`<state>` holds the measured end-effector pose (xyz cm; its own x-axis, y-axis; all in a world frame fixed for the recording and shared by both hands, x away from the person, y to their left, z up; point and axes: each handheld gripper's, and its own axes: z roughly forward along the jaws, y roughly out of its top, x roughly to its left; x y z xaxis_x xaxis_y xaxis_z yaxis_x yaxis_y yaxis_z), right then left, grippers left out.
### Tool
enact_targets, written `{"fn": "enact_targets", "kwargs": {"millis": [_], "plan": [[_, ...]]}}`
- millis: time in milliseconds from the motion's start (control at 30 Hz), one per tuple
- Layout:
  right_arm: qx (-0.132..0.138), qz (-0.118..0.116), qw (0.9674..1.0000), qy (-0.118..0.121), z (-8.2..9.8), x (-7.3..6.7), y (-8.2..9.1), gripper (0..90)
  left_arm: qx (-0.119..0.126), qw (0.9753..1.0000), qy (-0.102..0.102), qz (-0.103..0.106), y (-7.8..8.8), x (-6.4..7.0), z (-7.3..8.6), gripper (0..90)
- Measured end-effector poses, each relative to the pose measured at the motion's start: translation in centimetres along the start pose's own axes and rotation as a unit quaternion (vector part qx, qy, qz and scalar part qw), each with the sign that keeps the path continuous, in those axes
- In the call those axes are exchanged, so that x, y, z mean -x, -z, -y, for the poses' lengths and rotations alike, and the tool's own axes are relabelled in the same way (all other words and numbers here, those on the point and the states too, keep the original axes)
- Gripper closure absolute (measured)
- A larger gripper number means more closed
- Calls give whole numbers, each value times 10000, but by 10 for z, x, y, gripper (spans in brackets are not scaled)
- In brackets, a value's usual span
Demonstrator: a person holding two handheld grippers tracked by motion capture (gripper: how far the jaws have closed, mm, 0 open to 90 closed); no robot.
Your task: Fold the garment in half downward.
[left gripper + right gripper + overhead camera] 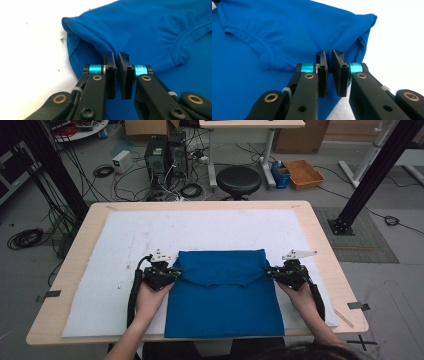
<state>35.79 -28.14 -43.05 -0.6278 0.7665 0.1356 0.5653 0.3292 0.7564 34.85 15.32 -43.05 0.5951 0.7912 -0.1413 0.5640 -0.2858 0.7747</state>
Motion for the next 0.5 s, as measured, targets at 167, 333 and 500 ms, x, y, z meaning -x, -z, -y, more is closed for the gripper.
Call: {"fn": "enact_targets", "kwargs": {"millis": [167,333,500], "plan": [[93,-181,9997,-143,-3,-1,7,835,117,9999,46,101,7,1,-2,857],[161,-215,9996,-68,-8,-4,16,835,193,9995,-11,239,16,5,-4,857],[212,-260,9994,-7,-5,-10,29,834,274,9988,-88,388,26,14,-8,856]]}}
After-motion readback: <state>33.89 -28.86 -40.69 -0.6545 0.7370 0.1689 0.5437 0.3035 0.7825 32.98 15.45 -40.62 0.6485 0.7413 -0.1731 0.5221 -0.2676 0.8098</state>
